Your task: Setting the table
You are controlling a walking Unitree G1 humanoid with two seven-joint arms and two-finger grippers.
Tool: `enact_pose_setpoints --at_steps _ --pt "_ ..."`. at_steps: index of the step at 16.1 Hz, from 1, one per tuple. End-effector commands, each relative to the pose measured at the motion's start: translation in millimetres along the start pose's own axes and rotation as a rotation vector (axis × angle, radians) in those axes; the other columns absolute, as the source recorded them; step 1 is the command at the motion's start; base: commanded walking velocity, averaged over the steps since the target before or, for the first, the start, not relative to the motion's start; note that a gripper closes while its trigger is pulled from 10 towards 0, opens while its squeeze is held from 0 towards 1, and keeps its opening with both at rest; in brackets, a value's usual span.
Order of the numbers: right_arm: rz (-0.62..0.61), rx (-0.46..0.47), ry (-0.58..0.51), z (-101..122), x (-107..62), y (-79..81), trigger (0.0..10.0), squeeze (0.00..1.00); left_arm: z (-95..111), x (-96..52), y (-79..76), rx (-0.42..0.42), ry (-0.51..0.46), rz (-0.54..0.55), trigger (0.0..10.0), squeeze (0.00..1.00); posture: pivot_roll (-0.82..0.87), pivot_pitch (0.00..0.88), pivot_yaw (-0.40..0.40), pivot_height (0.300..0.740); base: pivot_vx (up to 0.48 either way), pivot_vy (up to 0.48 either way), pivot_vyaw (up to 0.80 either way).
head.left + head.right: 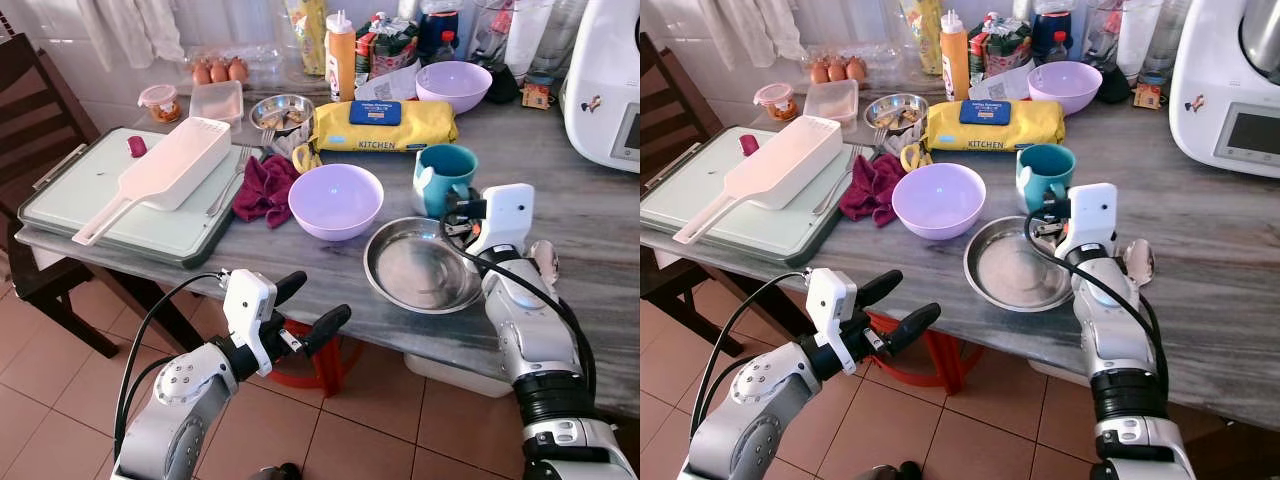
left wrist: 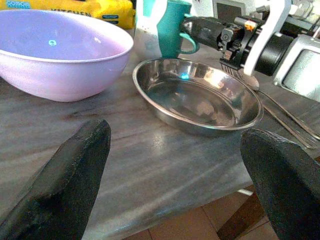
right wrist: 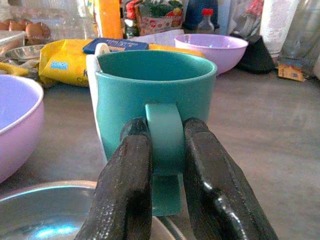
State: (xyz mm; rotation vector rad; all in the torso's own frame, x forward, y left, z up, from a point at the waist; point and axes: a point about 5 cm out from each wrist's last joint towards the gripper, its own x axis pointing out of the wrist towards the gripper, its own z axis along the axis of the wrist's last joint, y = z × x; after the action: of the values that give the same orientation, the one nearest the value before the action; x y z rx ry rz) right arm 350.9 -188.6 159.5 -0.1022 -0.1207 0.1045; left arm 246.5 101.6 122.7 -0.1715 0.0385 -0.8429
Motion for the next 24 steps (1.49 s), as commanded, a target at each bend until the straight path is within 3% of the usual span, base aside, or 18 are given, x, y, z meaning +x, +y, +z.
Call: enact_pose_setpoints --at_steps 1,3,4,5,13,21,24 --pt "0.024 0.001 -0.036 7 4.5 5.4 10.0 0.0 2 -2.4 0.2 0.009 0.0 0.012 10.0 0.0 -0.07 0.139 0.09 0.74 0.0 0.0 0.0" --pt "0.027 0.004 -0.038 6 4.2 6.8 10.0 0.0 2 -2.5 -0.2 0.007 -0.002 0.011 10.0 0.0 -0.07 0.139 0.09 0.74 0.0 0.0 0.0" --pt "0.029 0.005 -0.039 5 4.0 7.3 10.0 0.25 1 -2.6 -0.4 0.006 -0.001 0.011 10.0 0.0 -0.07 0.139 0.09 0.74 0.0 0.0 0.0" --pt "0.033 0.005 -0.041 4 3.9 7.6 10.0 1.0 1 -2.3 -0.4 0.005 -0.001 0.011 10.0 0.0 -0.07 0.138 0.09 0.74 0.0 0.0 0.0" --pt "0.047 -0.038 -0.048 3 2.4 5.7 10.0 1.0 1 -2.1 -0.5 0.005 0.005 0.004 10.0 0.0 -0.07 0.136 0.092 0.74 0.0 0.0 0.0" --pt "0.019 -0.108 -0.215 41 -0.1 1.9 10.0 1.0 1 -1.1 1.7 0.01 0.004 0.006 10.0 0.0 -0.07 0.121 0.093 0.74 0.0 0.0 0.0" --pt "-0.073 -0.139 -0.286 51 -15.1 6.1 10.0 1.0 1 -1.0 3.0 0.021 -0.004 0.014 10.0 0.0 -0.07 0.111 0.088 0.74 0.0 0.0 0.0"
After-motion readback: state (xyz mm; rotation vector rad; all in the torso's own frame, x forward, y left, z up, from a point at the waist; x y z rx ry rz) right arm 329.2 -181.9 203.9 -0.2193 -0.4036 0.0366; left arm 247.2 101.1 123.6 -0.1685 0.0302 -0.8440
